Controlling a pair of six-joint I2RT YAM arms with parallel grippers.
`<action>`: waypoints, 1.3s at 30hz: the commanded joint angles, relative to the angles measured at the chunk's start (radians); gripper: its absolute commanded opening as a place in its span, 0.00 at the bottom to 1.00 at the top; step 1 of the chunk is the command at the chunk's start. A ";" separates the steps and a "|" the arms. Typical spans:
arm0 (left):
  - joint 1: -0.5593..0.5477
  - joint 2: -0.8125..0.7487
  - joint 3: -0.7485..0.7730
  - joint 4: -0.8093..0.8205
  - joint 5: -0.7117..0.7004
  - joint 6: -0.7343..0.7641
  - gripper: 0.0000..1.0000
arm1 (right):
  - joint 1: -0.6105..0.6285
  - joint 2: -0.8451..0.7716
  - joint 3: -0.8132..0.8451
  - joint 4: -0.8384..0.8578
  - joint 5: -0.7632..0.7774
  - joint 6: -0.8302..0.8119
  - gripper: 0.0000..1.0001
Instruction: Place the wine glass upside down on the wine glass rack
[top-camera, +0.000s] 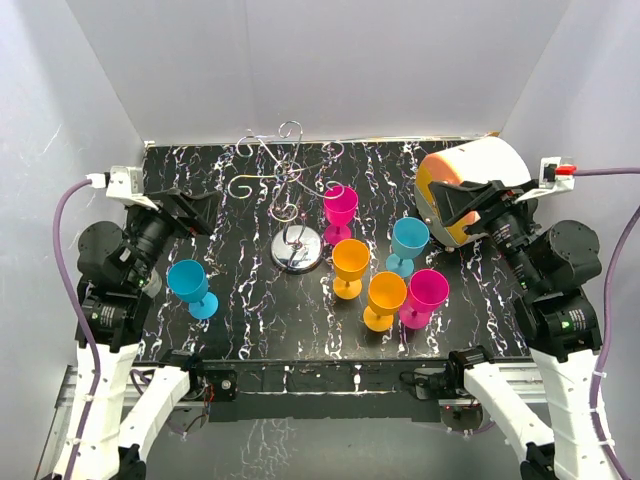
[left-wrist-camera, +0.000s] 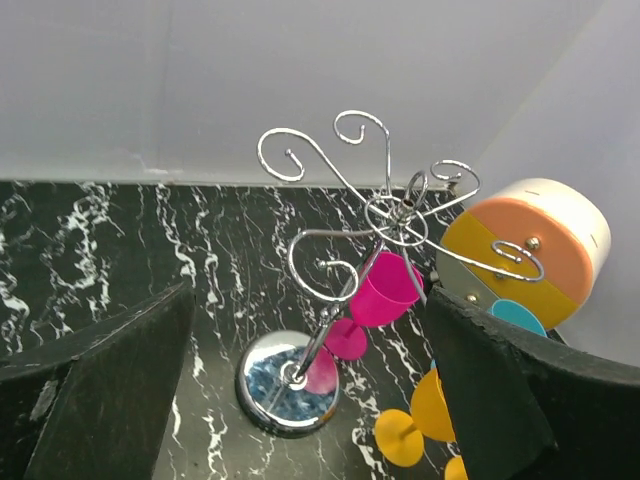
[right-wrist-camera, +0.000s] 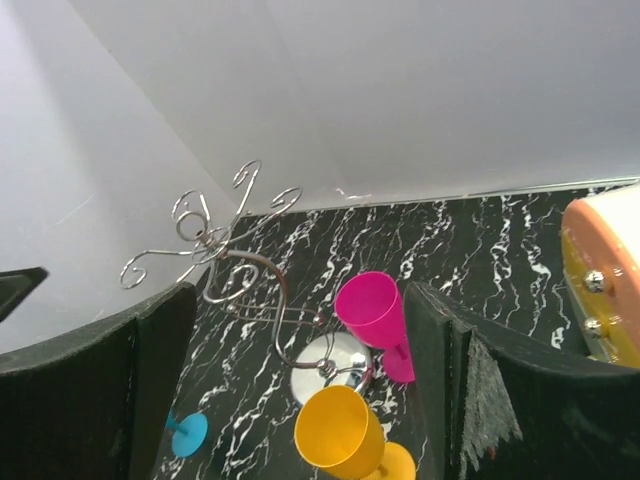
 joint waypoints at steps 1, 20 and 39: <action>0.045 -0.010 -0.035 0.056 0.122 -0.073 0.98 | -0.023 0.021 0.061 -0.010 -0.142 0.035 0.85; 0.083 -0.122 -0.100 -0.073 0.221 -0.269 0.99 | -0.042 0.306 0.140 -0.400 -0.248 -0.113 0.69; 0.084 -0.218 -0.196 -0.101 0.266 -0.204 0.99 | 0.326 0.597 0.037 -0.420 0.473 -0.054 0.52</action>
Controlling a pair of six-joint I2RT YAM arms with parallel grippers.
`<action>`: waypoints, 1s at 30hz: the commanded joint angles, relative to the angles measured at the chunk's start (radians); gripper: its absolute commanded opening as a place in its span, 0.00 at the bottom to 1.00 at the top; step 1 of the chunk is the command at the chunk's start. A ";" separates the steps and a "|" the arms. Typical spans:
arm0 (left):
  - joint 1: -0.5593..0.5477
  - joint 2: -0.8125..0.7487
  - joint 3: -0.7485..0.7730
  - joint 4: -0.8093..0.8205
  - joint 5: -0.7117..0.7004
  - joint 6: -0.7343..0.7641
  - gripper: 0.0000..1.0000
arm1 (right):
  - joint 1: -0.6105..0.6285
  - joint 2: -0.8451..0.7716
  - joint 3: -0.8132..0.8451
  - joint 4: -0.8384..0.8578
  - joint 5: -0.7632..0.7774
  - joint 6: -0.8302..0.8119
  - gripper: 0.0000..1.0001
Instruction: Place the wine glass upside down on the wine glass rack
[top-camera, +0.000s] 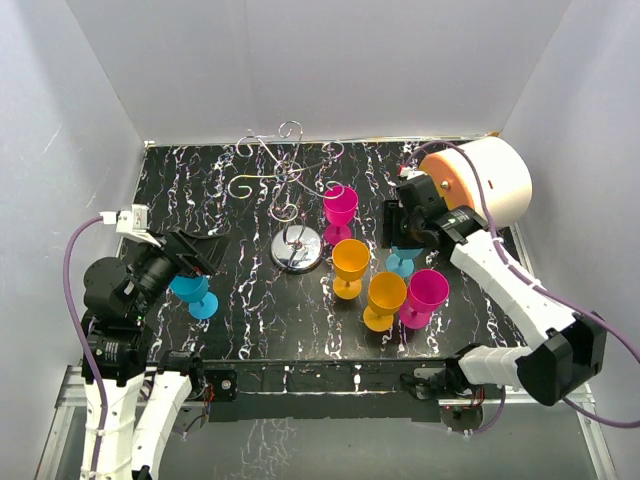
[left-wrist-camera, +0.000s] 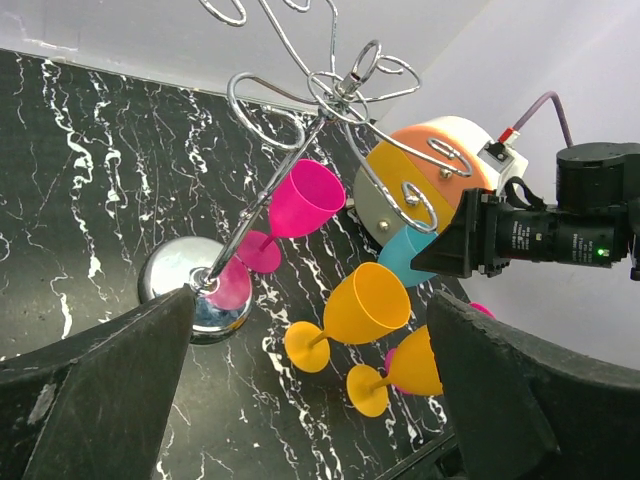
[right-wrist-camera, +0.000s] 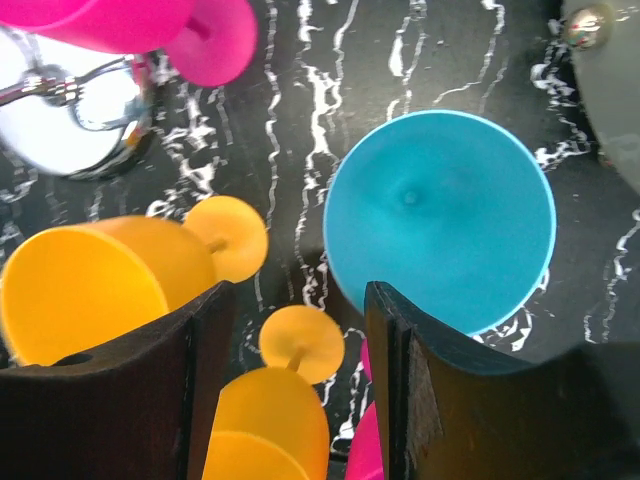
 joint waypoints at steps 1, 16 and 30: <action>0.005 -0.018 -0.025 0.036 0.034 0.035 0.99 | 0.083 0.048 0.049 0.003 0.281 0.041 0.52; 0.005 -0.003 -0.071 0.138 0.106 0.036 0.99 | 0.186 0.179 0.043 0.037 0.423 0.017 0.30; 0.006 -0.004 -0.003 0.181 0.159 0.033 0.99 | 0.189 0.074 0.010 0.116 0.446 -0.011 0.00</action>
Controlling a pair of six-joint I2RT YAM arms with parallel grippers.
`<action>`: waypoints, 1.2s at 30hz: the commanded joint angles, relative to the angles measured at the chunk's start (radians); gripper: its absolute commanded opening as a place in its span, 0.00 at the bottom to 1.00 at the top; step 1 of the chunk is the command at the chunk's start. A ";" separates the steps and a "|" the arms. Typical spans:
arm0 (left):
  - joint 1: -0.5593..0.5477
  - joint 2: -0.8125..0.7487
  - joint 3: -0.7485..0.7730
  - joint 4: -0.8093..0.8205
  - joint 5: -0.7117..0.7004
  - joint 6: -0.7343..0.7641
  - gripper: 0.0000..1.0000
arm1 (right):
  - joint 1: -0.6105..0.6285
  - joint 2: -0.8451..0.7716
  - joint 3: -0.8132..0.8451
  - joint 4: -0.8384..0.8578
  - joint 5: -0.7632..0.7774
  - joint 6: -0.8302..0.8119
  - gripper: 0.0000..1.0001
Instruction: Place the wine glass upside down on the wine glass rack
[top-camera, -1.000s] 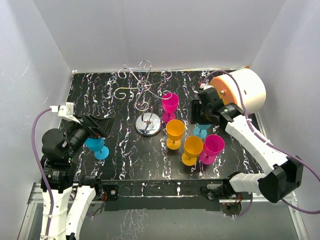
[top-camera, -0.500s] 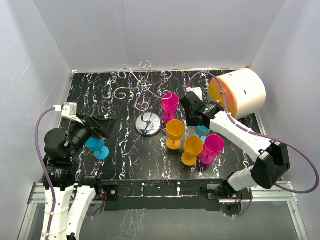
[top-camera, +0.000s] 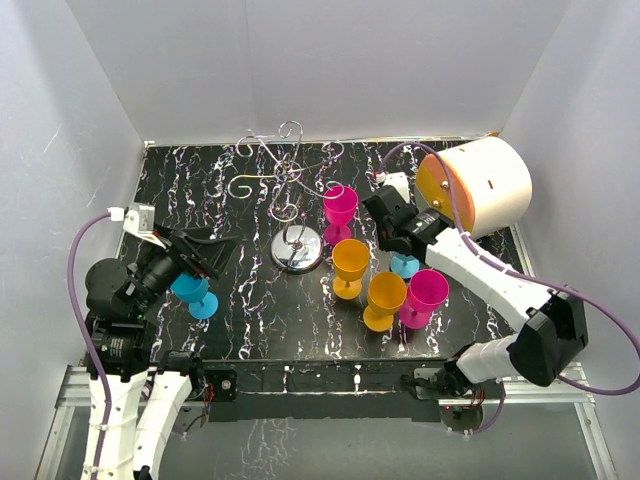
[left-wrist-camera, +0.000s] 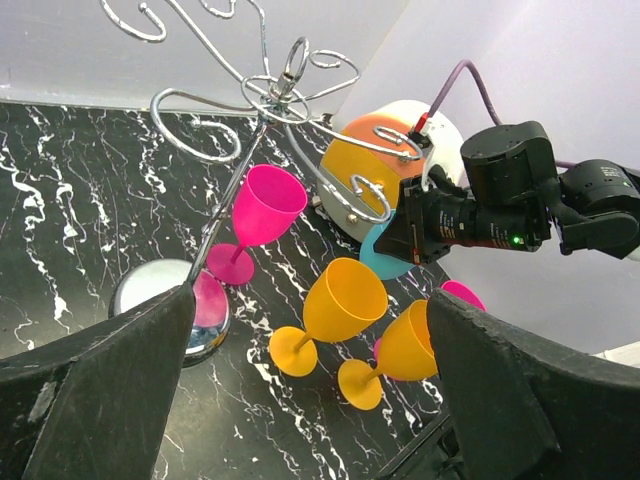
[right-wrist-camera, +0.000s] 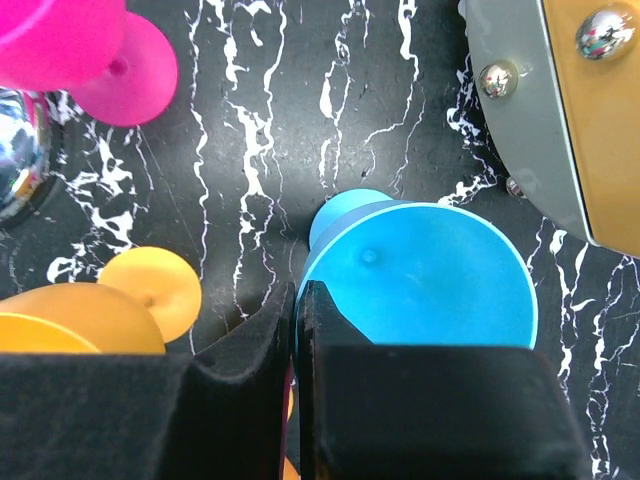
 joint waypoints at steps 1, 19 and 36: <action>0.006 0.000 0.070 0.040 0.032 0.003 0.99 | 0.002 -0.089 0.014 0.086 0.044 -0.006 0.00; 0.005 0.221 0.261 0.208 0.274 -0.304 0.94 | 0.004 -0.638 -0.123 0.528 -0.114 -0.016 0.00; 0.005 0.324 0.200 0.762 0.162 -0.845 0.98 | 0.004 -0.705 -0.030 0.783 -0.213 0.068 0.00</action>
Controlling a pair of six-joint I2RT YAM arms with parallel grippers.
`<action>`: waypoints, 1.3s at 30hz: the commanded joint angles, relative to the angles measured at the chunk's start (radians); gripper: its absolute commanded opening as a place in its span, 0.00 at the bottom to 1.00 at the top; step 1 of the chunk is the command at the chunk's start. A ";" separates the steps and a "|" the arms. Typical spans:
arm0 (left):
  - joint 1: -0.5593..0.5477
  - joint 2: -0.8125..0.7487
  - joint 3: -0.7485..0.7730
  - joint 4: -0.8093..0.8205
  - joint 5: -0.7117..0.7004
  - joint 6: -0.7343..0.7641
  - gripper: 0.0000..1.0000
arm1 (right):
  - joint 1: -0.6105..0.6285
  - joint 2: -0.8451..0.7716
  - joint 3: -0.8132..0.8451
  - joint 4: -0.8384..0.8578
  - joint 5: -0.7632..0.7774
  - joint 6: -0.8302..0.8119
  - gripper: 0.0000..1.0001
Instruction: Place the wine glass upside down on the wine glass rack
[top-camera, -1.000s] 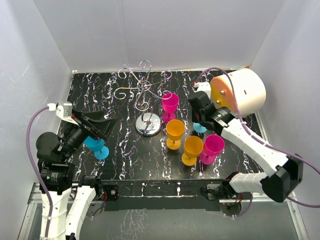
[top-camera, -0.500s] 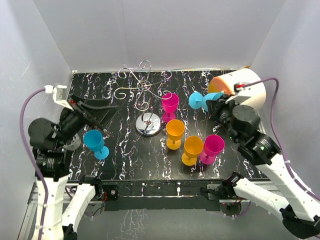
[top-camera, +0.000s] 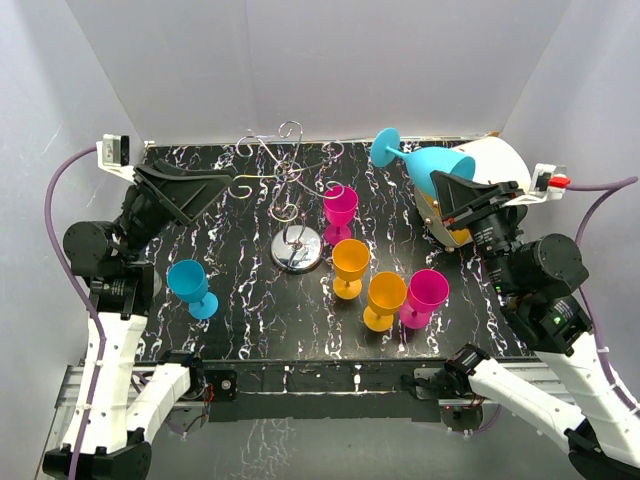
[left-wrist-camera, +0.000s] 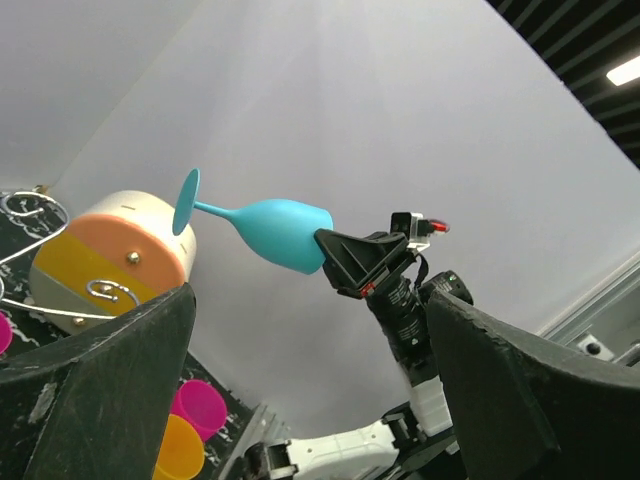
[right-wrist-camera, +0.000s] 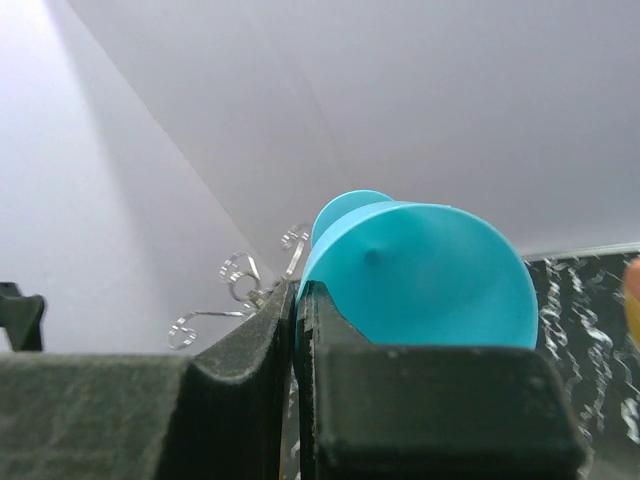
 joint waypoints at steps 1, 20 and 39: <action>0.004 -0.011 -0.021 0.105 -0.078 -0.127 0.98 | 0.003 0.022 0.054 0.164 -0.089 0.053 0.00; -0.438 0.299 0.134 0.098 -0.355 0.047 0.91 | 0.002 0.138 0.006 0.443 -0.152 0.171 0.00; -0.695 0.531 0.264 0.287 -0.735 -0.008 0.61 | 0.003 0.070 -0.082 0.519 -0.271 0.210 0.00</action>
